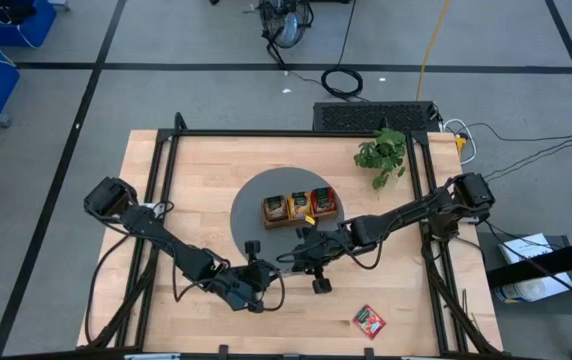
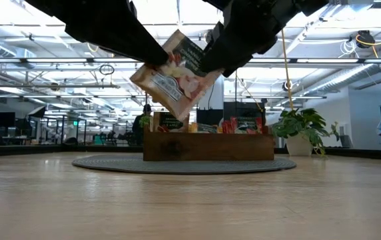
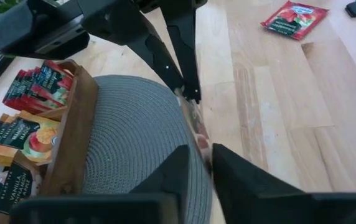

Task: Pick & Place Tea
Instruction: Put the light brown tea sachet into the left section of the wooden organizer

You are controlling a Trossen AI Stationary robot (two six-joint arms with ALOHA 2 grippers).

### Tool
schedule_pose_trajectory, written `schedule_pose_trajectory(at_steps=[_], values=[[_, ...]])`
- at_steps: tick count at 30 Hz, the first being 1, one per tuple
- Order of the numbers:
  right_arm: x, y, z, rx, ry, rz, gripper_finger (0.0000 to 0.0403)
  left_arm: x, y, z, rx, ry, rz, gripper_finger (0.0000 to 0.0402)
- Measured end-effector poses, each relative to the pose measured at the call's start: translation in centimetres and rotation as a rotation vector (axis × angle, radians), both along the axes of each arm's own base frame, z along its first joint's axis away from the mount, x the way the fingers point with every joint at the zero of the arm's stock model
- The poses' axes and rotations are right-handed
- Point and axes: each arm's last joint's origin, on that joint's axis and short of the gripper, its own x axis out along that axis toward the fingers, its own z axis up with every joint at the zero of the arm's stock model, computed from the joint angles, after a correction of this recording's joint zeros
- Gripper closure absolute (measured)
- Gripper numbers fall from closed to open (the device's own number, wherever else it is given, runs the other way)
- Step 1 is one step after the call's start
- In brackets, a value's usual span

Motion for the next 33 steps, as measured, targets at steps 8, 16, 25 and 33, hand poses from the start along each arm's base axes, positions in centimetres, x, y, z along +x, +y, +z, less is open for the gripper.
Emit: schedule_pose_trajectory(at_steps=[8, 16, 25, 33], values=[[-0.1, 0.0, -0.2, -0.008, 0.021, -0.001, 0.0403, -0.6, 0.0, -0.1, 0.006, 0.042, 0.006, 0.024], [-0.8, -1.6, -1.2, -0.091, 0.157, -0.03, 0.0403, -4.8, -1.1, 1.6, -0.071, 0.095, 0.114, 0.0243], [0.5, -5.1, 1.2, -0.156, 0.181, -0.051, 0.0403, -7.2, -2.4, -1.2, -0.118, -0.076, 0.089, 0.0391], [1.8, -8.2, 4.8, -0.241, 0.138, 0.01, 0.0403, -9.0, -0.8, -4.5, -0.211, -0.196, -0.035, 0.0389]])
